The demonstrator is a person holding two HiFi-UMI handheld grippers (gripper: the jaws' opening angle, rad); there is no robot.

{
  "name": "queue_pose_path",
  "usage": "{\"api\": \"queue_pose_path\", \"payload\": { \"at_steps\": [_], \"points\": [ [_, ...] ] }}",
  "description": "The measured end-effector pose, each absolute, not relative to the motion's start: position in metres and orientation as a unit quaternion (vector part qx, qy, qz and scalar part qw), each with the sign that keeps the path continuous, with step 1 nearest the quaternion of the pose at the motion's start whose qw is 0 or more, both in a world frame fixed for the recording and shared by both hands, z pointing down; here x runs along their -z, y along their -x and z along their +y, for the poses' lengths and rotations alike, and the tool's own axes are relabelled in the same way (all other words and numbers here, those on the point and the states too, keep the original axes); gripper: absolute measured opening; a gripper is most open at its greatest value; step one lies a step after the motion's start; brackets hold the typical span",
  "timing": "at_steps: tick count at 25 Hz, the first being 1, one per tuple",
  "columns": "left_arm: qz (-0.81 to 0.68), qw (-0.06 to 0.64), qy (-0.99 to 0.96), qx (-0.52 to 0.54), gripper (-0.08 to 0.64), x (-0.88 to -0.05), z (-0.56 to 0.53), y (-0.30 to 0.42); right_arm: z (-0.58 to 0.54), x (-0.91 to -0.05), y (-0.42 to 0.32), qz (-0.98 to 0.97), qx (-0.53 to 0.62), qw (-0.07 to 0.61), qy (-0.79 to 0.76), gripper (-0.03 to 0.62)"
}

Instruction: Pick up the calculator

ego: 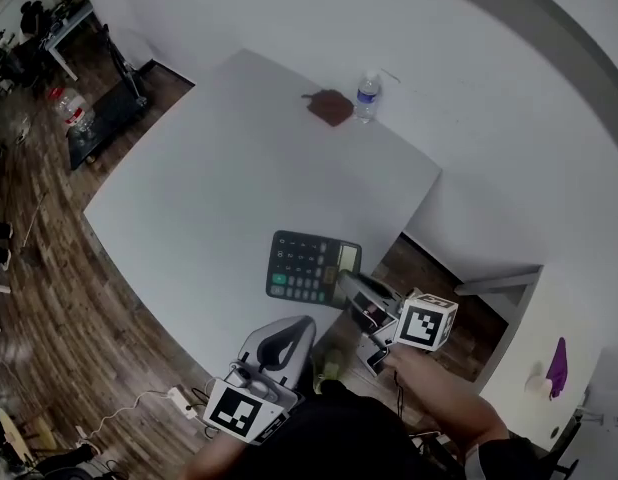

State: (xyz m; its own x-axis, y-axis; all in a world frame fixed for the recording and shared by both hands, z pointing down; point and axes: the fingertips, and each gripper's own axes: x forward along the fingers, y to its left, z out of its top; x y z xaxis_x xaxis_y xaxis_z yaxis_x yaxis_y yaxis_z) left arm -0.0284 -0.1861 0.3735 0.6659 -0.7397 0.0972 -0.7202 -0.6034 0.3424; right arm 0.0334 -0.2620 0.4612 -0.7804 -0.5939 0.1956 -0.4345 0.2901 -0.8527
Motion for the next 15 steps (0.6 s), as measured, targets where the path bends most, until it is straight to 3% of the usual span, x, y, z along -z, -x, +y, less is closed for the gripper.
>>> {"api": "queue_pose_path", "payload": {
  "at_steps": [15],
  "points": [
    [-0.383,0.12,-0.915,0.041,0.005,-0.31,-0.159,0.0,-0.227,-0.357,-0.061,0.817,0.453,0.162,0.319,0.053]
  ]
}}
